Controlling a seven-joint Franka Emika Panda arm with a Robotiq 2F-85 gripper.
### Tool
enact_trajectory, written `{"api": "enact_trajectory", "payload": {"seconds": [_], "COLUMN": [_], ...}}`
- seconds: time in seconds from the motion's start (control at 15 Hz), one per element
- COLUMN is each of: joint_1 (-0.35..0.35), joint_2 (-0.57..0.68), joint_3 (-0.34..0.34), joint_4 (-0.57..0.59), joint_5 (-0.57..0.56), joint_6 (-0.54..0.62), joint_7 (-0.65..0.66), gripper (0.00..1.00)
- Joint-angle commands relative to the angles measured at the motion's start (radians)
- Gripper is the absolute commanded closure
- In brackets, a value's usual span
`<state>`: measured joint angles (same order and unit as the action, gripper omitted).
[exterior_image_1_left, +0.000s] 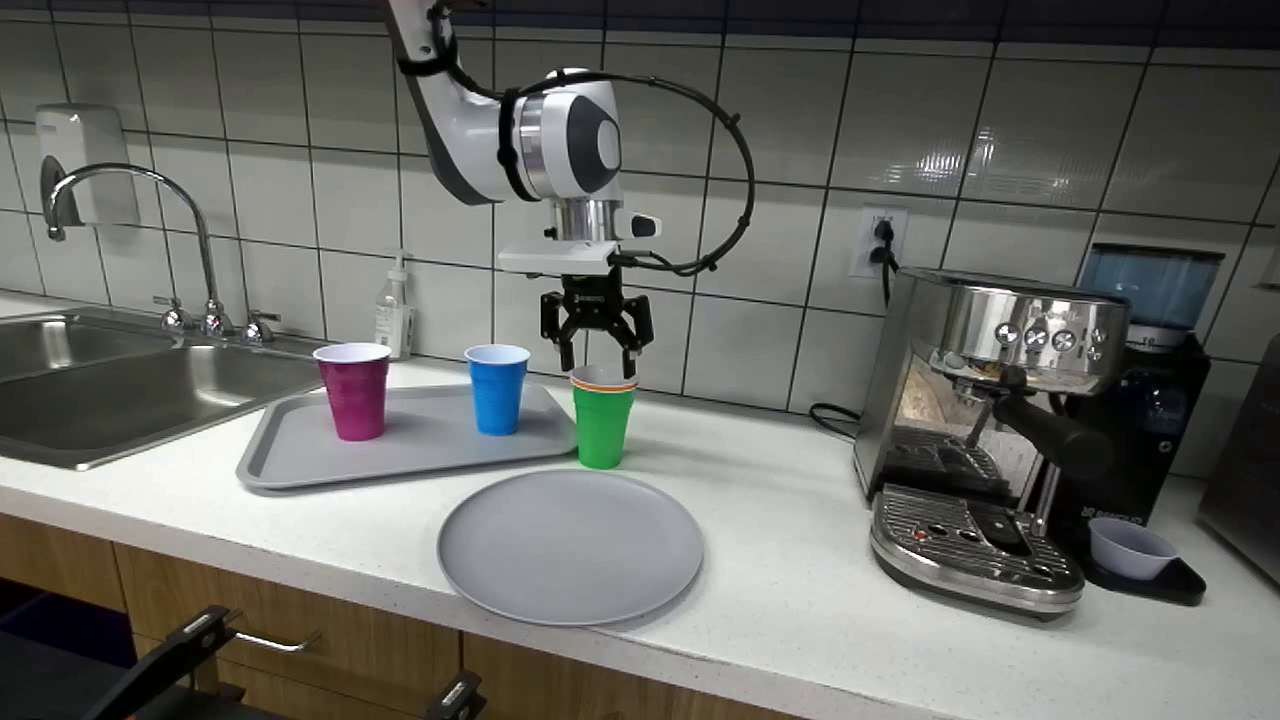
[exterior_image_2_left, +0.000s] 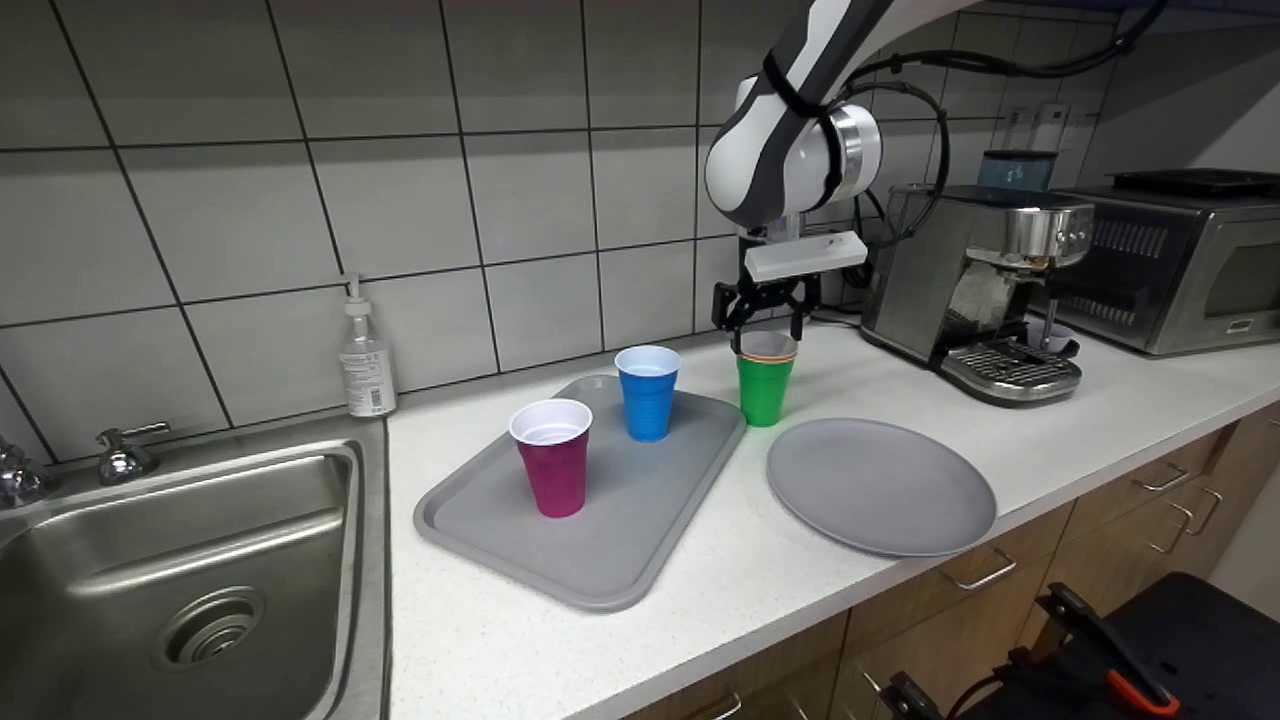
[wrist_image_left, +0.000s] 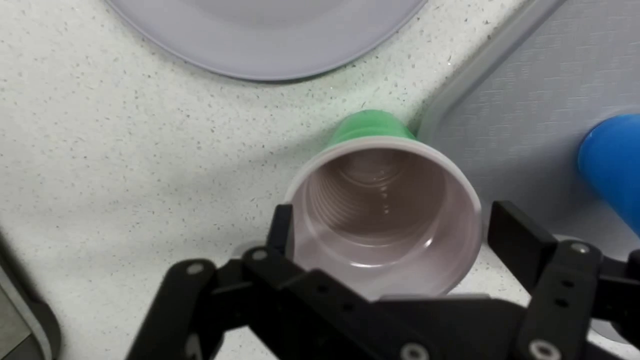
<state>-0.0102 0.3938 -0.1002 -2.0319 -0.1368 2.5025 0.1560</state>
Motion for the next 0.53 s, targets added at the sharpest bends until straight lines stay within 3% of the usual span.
{"api": "enact_trajectory", "payload": {"seconds": [0.0,0.47], "joint_1": [-0.005,-0.005], "joint_2": [-0.017,-0.071], "joint_3": [0.003,0.009], "joint_4": [0.004,-0.03], "joint_5": [0.007,0.005], "joint_6": [-0.033,-0.019], "joint_7": [-0.027,-0.054], "gripper": [0.0,0.0]}}
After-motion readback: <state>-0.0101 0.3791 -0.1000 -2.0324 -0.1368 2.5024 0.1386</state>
